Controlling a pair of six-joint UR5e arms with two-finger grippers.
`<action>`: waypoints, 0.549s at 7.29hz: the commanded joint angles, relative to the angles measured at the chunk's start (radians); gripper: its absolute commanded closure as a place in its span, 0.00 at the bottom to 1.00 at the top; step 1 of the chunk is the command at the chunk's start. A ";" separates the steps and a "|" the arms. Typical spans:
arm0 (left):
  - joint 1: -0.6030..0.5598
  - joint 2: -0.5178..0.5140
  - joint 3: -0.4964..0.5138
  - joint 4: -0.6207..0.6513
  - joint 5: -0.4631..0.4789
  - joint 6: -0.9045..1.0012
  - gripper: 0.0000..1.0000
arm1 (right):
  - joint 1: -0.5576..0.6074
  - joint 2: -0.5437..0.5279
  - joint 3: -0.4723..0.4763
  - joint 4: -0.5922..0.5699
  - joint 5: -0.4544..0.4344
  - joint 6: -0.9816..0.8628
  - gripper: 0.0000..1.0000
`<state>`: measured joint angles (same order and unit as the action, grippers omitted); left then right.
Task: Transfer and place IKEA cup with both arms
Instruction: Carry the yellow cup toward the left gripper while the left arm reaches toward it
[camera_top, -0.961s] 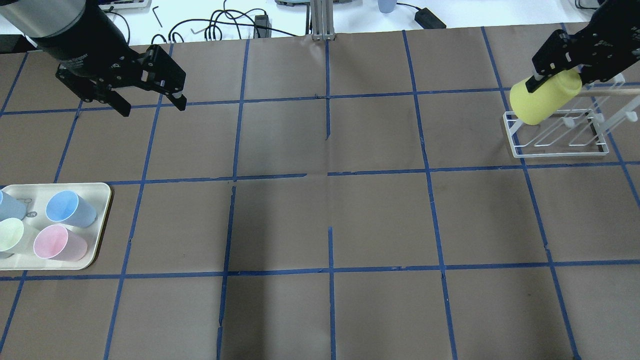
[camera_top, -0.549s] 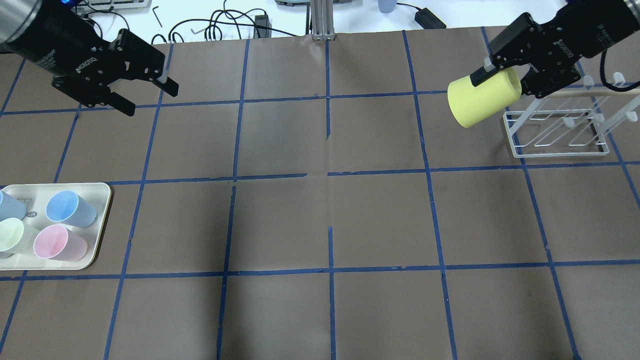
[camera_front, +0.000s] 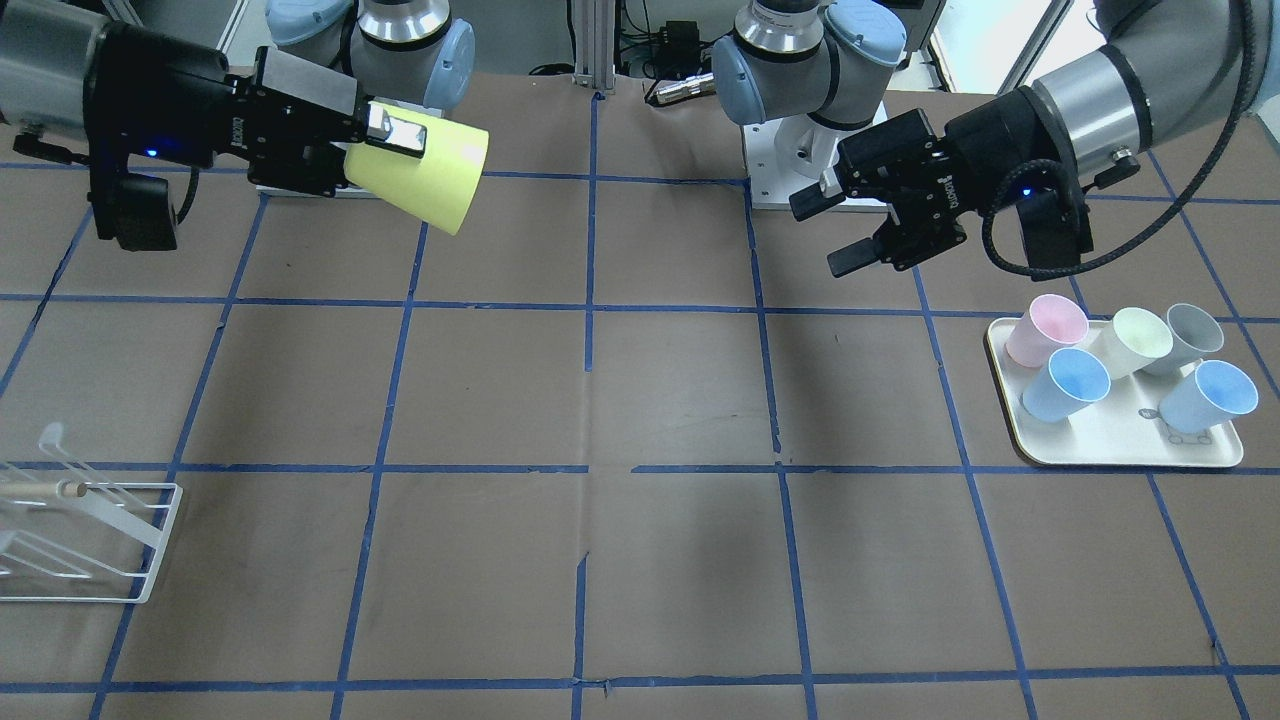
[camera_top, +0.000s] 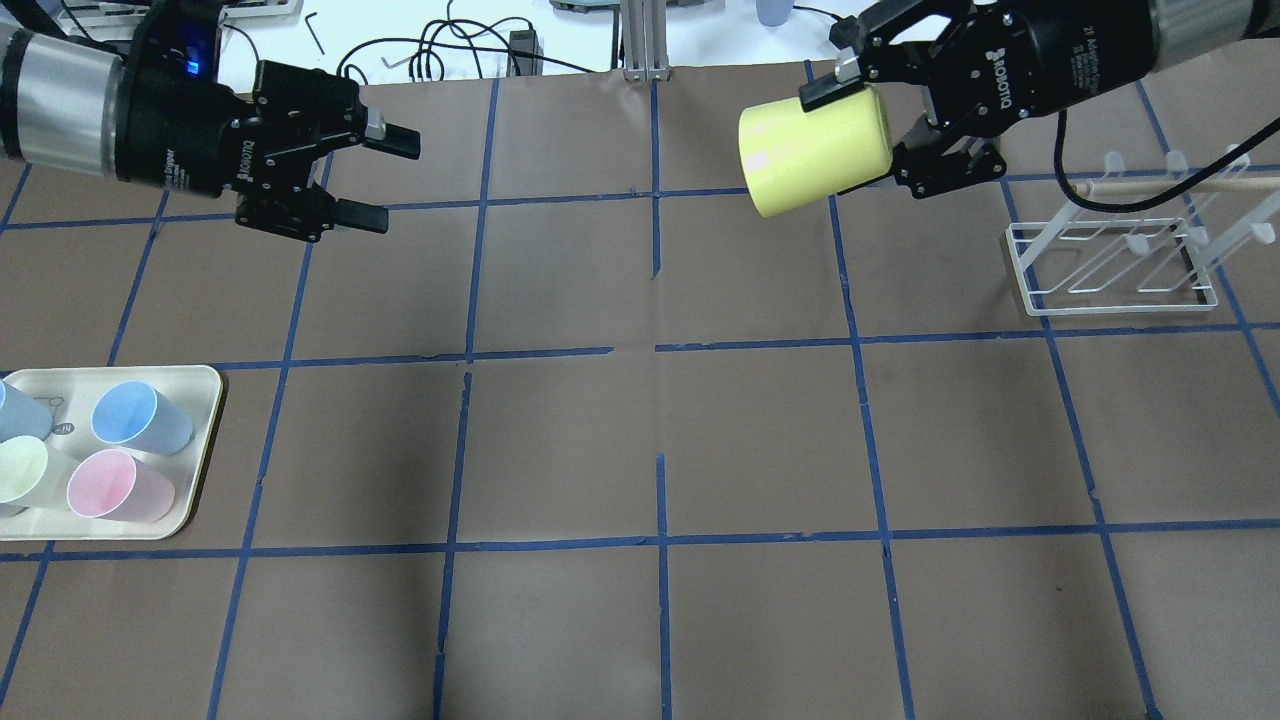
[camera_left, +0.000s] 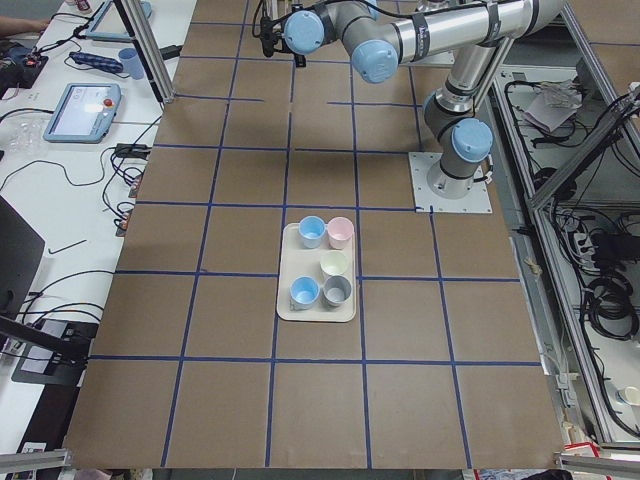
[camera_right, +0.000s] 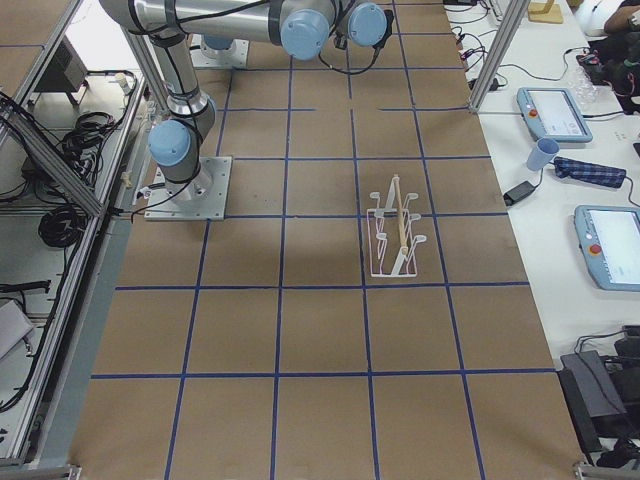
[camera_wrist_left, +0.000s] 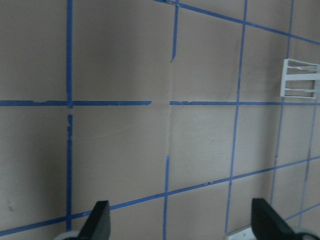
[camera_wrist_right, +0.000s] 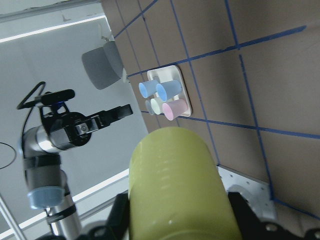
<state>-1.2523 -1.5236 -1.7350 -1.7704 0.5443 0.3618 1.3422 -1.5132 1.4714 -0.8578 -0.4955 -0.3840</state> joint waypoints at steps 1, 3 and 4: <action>-0.006 0.026 -0.119 0.002 -0.267 0.054 0.00 | 0.082 0.002 0.009 0.036 0.144 -0.004 0.51; -0.056 0.030 -0.252 0.046 -0.483 0.095 0.00 | 0.170 0.007 0.015 0.029 0.224 -0.059 0.51; -0.109 0.023 -0.299 0.125 -0.544 0.086 0.00 | 0.187 0.004 0.017 0.014 0.248 -0.062 0.50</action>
<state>-1.3093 -1.4961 -1.9690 -1.7166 0.0978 0.4461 1.4976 -1.5082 1.4859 -0.8315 -0.2829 -0.4331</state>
